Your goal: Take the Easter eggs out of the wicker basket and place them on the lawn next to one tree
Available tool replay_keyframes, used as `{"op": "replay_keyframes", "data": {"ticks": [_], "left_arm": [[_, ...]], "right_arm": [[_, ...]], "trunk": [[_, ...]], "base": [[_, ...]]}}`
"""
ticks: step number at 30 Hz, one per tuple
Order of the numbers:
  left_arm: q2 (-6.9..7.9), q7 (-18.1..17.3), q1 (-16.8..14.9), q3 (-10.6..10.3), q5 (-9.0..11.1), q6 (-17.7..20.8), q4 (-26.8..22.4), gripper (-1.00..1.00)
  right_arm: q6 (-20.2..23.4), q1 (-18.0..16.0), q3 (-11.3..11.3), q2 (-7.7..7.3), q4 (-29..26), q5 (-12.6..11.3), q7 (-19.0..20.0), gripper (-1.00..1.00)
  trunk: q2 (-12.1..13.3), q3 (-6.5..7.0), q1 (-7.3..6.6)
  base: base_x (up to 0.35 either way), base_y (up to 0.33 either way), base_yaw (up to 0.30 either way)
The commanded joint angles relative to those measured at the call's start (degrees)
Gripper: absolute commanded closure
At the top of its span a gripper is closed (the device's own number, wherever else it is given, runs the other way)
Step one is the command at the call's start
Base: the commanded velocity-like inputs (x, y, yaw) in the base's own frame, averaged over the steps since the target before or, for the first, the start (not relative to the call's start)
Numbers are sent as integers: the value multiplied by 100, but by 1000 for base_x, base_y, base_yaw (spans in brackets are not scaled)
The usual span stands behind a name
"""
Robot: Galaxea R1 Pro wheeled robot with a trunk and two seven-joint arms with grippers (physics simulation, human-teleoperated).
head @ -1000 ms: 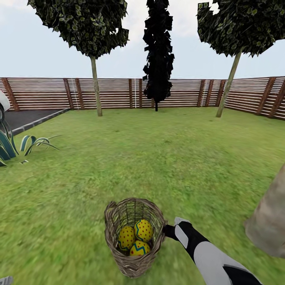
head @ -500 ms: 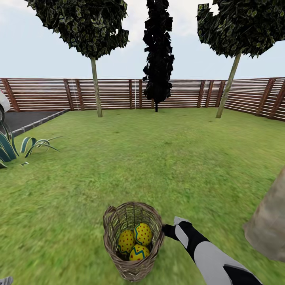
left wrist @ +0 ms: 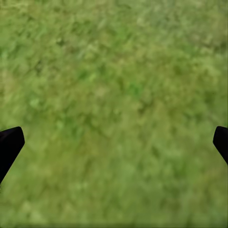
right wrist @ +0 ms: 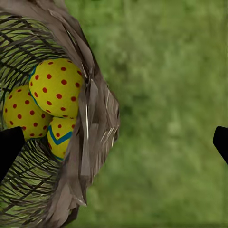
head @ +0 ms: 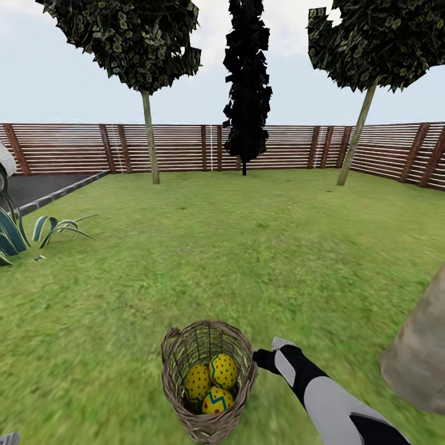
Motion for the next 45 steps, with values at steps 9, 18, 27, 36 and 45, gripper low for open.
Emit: {"op": "replay_keyframes", "data": {"ticks": [9,18,27,36,45], "left_arm": [[7,-5,-6,-2,73,39,-6,-100],[66,-12,-7,124,110,41,-35,-100],[88,-18,-10,195,110,89,-45,-100],[41,-9,-20,192,75,309,-61,-100],[117,-2,-33,192,69,520,-117,-100]], "right_arm": [[28,6,-34,-24,-31,-44,-41,-100],[22,167,-54,-74,-70,-35,-53,-100],[-468,420,-56,-138,-66,-25,-70,-100],[-1257,700,-52,-325,-71,-22,-85,-100],[-1337,735,-40,-344,-21,-30,-110,-100]], "trunk": [[360,157,-199],[721,319,-396],[1082,481,-594],[1443,642,-792],[1804,804,-989]], "base": [[0,0,0],[0,0,0],[0,0,0],[0,0,0],[0,0,0]]}}
